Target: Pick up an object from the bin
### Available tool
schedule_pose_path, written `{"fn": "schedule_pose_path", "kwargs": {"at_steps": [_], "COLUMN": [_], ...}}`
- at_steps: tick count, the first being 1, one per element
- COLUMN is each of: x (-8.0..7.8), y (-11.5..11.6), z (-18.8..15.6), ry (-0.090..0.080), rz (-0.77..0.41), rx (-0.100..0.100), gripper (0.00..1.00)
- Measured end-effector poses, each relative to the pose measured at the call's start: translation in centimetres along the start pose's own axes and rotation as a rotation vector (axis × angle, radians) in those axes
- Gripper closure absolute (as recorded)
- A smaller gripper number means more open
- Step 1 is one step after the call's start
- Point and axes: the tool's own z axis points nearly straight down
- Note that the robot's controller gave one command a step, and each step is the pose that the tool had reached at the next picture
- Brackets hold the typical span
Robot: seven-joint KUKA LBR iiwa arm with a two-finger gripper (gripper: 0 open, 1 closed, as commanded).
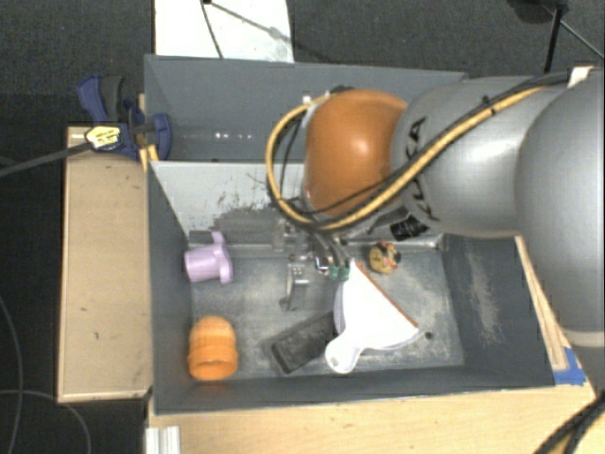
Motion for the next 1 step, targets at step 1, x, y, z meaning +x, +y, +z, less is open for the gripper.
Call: {"fn": "schedule_pose_path", "kwargs": {"at_steps": [1], "x": [-0.15], "y": [-0.08], "z": [-0.48], "ry": [-0.007], "rz": [0.003], "rx": [-0.001], "gripper": [0.0]}}
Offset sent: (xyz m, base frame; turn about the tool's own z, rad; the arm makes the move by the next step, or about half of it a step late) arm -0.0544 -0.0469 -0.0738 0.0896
